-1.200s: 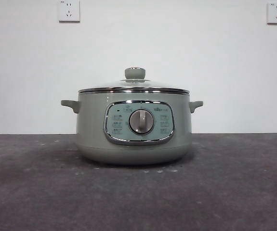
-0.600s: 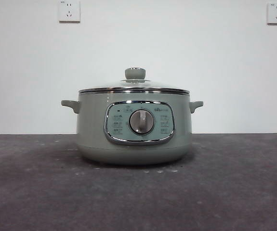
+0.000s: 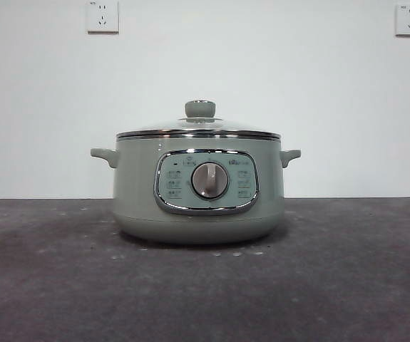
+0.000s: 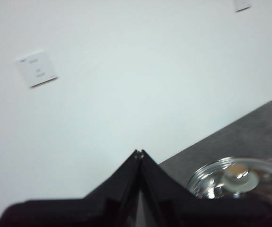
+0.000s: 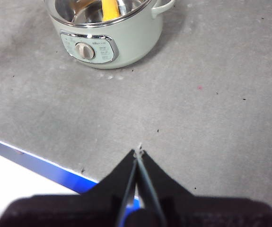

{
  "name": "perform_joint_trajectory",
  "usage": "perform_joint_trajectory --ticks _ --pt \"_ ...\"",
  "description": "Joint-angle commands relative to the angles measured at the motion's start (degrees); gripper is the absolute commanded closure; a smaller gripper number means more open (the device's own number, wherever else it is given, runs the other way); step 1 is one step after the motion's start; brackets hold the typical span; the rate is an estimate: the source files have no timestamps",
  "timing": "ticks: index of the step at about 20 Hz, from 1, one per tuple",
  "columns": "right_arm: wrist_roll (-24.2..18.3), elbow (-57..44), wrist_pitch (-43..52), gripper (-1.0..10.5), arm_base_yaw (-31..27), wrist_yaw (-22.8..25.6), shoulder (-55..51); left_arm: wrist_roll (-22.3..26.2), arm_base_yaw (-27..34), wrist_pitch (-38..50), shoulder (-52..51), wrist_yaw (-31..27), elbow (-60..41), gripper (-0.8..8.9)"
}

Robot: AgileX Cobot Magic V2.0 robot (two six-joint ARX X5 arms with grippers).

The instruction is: Pick up the corn,open the lid,put the corn in the pot,close the lid

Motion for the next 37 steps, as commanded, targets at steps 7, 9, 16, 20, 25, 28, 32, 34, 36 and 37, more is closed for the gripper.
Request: perform_joint_trajectory --ticks 7,9,16,20,25,28,32,34,36,37 --pt "0.6 -0.4 -1.4 9.4 0.0 0.3 0.0 -7.1 5.4 17.9 -19.9 -1.5 -42.2 8.17" --pt "0.6 -0.4 -1.4 9.4 0.0 0.3 0.0 -8.7 5.5 18.0 -23.5 -4.7 -47.6 8.17" --pt "0.6 -0.4 -1.4 9.4 0.0 0.3 0.0 -12.9 5.5 17.9 -35.3 -8.7 -60.7 8.17" --pt "0.6 -0.4 -1.4 9.4 0.0 0.4 0.0 -14.9 5.5 11.6 -38.2 -8.7 -62.8 8.17" --pt "0.6 -0.4 -1.4 9.4 0.0 0.5 0.0 -17.6 5.4 11.8 -38.2 -8.3 -62.7 8.17" --pt "0.6 -0.4 -1.4 9.4 0.0 0.5 0.0 -17.6 5.5 11.8 -37.7 -8.7 -62.7 8.17" --pt "0.6 -0.4 -1.4 9.4 0.0 0.5 0.0 -17.6 5.5 11.8 -37.1 -8.7 -62.7 8.17" --pt "0.6 -0.4 -1.4 9.4 0.0 0.4 0.0 -17.6 5.5 11.8 -37.1 -8.7 -62.7 8.17" --pt "0.6 -0.4 -1.4 9.4 0.0 0.5 0.0 -17.6 5.5 11.8 -37.0 -8.7 -62.7 8.17" --pt "0.6 -0.4 -1.4 9.4 0.0 0.5 0.0 -17.6 5.5 11.8 -36.9 -8.7 -62.7 8.17"
